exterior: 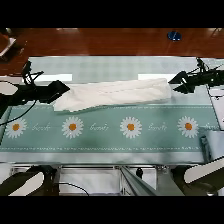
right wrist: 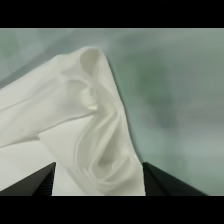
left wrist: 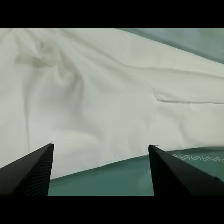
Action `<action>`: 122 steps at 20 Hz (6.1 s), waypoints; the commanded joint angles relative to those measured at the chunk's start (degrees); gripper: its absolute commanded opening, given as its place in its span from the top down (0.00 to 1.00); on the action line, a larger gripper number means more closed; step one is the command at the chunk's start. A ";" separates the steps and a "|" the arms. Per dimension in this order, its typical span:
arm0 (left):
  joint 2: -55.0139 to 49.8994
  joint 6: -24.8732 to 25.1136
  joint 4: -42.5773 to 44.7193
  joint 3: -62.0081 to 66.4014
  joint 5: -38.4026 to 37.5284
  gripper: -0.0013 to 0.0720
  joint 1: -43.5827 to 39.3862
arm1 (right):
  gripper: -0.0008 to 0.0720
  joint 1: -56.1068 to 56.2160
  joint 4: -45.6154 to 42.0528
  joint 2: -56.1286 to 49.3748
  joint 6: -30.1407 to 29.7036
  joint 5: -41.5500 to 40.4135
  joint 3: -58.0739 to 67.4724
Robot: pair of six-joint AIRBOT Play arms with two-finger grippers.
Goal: Fold the shirts.
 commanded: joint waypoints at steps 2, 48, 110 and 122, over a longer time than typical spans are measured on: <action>0.72 -0.11 -0.42 -0.70 1.03 0.02 -2.03 | 0.12 2.36 4.11 -4.39 -0.11 -0.94 0.07; -5.49 -8.07 14.88 26.10 -10.08 0.95 -22.73 | 0.96 14.49 5.42 57.31 1.09 3.21 -27.41; 18.27 -10.67 3.65 -12.39 4.24 0.95 -17.51 | 0.62 30.03 17.31 16.20 -3.76 -16.35 -35.06; 18.49 -10.45 3.43 -12.39 4.50 0.95 -18.62 | 0.96 24.90 -8.61 26.62 8.98 4.98 6.80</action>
